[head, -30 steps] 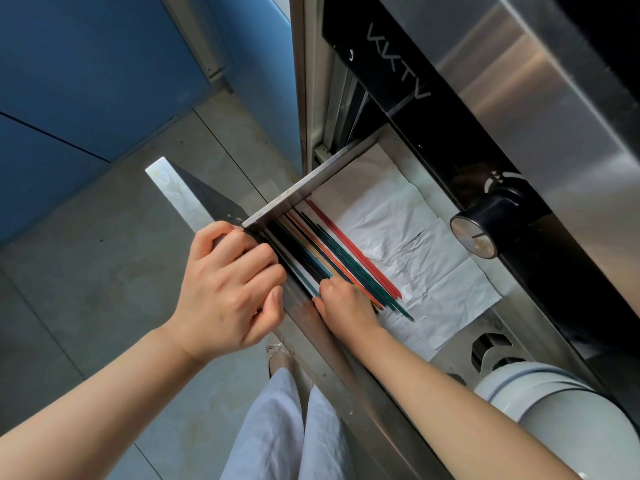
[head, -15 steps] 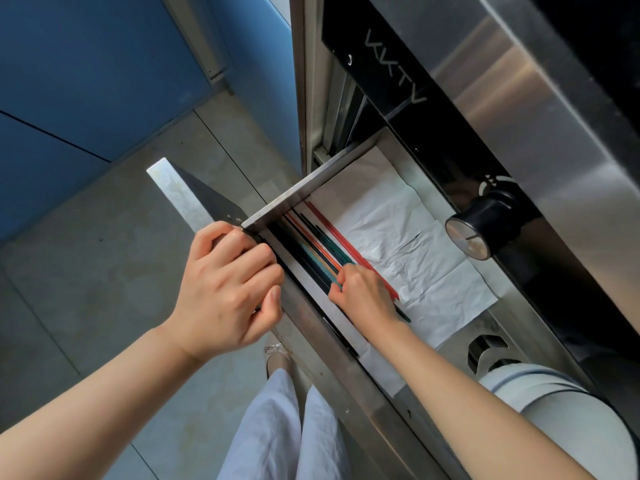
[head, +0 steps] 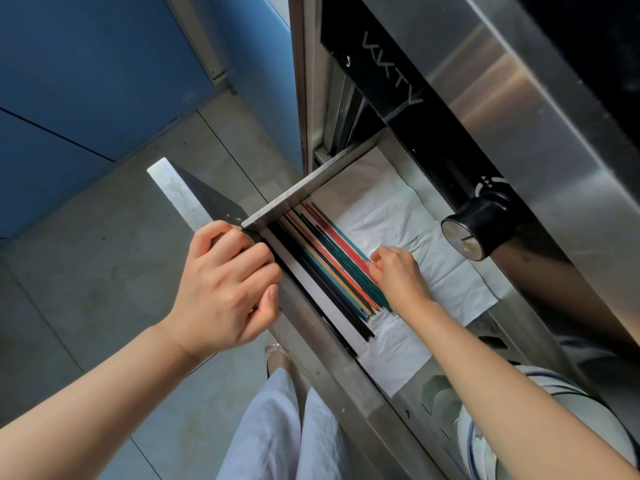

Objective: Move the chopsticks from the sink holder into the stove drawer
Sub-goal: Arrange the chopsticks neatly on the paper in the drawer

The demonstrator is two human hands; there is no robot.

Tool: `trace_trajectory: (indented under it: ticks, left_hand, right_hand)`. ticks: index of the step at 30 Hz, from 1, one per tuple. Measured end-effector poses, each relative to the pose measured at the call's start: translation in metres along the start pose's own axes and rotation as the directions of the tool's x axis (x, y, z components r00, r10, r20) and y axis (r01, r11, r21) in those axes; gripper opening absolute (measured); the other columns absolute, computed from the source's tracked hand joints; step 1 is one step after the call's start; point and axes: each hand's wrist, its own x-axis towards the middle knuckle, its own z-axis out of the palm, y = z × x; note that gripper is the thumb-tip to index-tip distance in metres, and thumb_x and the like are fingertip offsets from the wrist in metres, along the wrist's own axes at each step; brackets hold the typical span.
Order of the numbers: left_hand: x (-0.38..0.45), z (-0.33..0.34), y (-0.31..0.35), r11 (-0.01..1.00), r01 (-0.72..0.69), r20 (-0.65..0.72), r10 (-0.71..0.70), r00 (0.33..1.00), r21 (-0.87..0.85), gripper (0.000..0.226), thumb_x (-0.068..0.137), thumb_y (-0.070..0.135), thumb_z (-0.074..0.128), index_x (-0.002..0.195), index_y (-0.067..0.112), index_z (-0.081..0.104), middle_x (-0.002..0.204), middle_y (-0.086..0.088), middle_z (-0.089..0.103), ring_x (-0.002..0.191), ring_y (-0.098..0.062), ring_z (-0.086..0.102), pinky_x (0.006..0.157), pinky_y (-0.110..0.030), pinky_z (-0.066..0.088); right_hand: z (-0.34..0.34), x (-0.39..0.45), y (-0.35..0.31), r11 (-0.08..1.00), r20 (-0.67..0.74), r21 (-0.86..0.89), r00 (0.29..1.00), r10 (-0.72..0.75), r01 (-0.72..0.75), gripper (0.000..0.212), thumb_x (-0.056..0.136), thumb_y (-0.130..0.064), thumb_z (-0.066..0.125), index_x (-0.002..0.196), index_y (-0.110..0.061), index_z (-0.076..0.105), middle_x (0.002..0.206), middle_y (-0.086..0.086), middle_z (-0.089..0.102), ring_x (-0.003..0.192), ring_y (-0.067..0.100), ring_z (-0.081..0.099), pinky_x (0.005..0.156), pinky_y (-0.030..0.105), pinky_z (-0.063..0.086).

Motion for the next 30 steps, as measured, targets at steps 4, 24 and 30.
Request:
trace_trajectory:
  ticks: [4, 24, 30]
  left_hand:
    - [0.0, 0.0, 0.0, 1.0, 0.003, 0.004, -0.003, 1.0, -0.001, 0.043, 0.094, 0.023, 0.031, 0.064, 0.011, 0.06, 0.071, -0.006, 0.059, 0.063, -0.033, 0.05, 0.086, -0.044, 0.037]
    - [-0.001, 0.002, 0.0, 1.0, 0.007, -0.005, -0.007, 1.0, 0.0, 0.041, 0.093, 0.024, 0.032, 0.064, 0.011, 0.059, 0.07, -0.006, 0.059, 0.064, -0.031, 0.049, 0.086, -0.043, 0.037]
    - [-0.002, 0.003, -0.001, 1.0, 0.004, -0.014, -0.004, 1.0, 0.001, 0.041, 0.093, 0.024, 0.032, 0.064, 0.012, 0.058, 0.071, -0.005, 0.059, 0.065, -0.031, 0.049, 0.086, -0.043, 0.037]
  right_hand:
    - [0.008, -0.015, -0.015, 0.995, 0.005, 0.044, 0.995, -0.095, 0.095, 0.014, 0.093, -0.021, 0.056, 0.089, -0.008, 0.06, 0.085, 0.005, 0.06, 0.072, 0.019, 0.058, 0.065, 0.033, 0.055]
    - [0.046, -0.04, -0.046, 0.96, 0.131, -0.101, 0.96, -0.248, 0.261, 0.019, 0.098, -0.022, 0.049, 0.1, -0.005, 0.057, 0.097, 0.009, 0.062, 0.081, 0.021, 0.062, 0.064, 0.023, 0.047]
    - [0.048, -0.037, -0.055, 0.949, 0.13, -0.14, 0.956, -0.264, 0.282, 0.012, 0.096, -0.011, 0.049, 0.095, -0.006, 0.06, 0.094, 0.01, 0.063, 0.078, 0.023, 0.064, 0.065, 0.029, 0.052]
